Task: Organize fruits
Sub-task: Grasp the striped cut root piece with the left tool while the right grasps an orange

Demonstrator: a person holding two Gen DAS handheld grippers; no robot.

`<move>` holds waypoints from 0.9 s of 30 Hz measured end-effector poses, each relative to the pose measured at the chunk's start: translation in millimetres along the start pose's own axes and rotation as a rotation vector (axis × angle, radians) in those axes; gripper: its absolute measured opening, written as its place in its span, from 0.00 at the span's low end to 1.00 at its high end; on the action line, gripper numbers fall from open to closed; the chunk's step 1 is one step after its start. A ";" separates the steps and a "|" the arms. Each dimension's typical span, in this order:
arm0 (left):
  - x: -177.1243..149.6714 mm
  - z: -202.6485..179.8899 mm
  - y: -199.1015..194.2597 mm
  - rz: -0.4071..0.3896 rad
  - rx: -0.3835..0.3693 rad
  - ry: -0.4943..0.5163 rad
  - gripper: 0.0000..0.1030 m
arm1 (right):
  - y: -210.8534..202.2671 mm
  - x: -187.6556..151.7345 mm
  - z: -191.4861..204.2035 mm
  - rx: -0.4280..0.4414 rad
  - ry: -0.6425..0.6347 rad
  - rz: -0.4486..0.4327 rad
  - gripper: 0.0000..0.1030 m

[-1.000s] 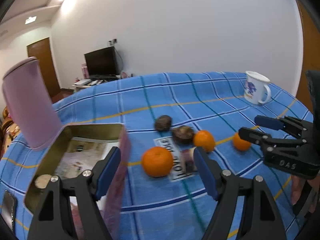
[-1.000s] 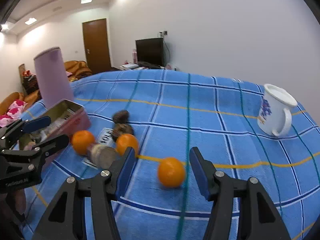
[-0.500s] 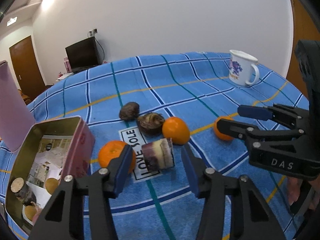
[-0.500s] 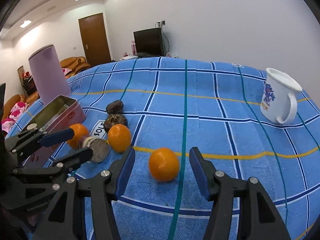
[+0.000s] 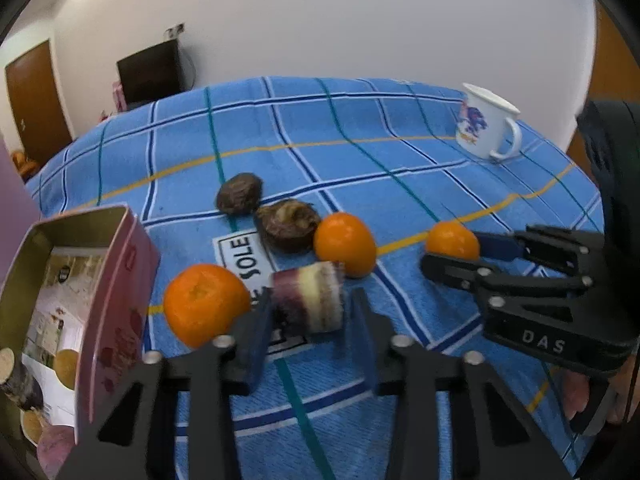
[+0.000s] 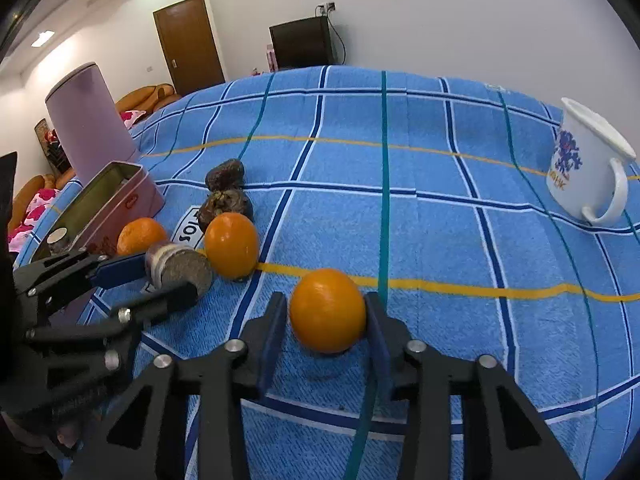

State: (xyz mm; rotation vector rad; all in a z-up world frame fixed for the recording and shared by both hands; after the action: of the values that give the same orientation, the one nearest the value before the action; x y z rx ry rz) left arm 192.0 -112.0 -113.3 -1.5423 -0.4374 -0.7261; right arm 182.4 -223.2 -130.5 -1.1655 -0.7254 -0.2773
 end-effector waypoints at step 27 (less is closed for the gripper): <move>4.0 1.3 -26.0 -0.137 0.049 0.015 0.35 | -28.8 5.4 9.2 0.044 -0.037 -0.138 0.37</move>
State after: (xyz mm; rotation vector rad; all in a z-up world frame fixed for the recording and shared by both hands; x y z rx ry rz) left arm 178.0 -108.3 -91.4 -1.4707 -0.5497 -0.8265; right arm 167.0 -225.3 -104.0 -1.0826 -0.8424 -0.3542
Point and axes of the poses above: each gripper's, at about its wrist camera, not at the fingertips, and y roughly the way its jaws point, z to its left, x to its top, the point moved 6 cm from there along y, roughly the way its jaws point, and after that the axes turned 6 degrees about x, right-handed, at the moved point
